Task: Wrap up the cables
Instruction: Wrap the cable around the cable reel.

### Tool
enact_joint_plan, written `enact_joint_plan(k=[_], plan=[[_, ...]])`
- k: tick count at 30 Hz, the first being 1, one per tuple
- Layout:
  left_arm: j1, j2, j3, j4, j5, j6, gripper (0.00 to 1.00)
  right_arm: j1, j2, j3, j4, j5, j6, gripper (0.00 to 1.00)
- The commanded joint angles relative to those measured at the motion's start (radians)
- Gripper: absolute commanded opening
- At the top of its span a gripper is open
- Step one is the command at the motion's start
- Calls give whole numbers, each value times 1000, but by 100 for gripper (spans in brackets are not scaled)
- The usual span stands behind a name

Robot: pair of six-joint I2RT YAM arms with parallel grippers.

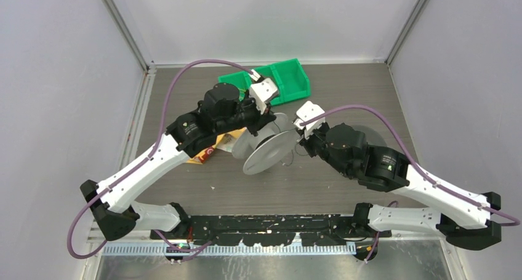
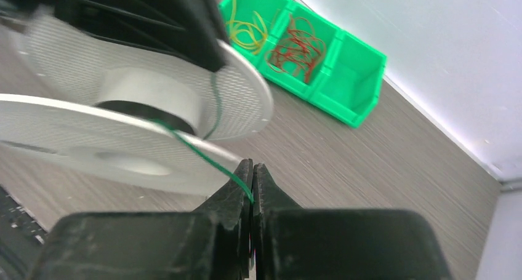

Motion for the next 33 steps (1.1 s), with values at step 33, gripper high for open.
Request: enact_joint_plan(k=[33], plan=[[125, -116, 406, 99, 226, -355, 0, -280, -57, -661, 847, -117, 448, 25]])
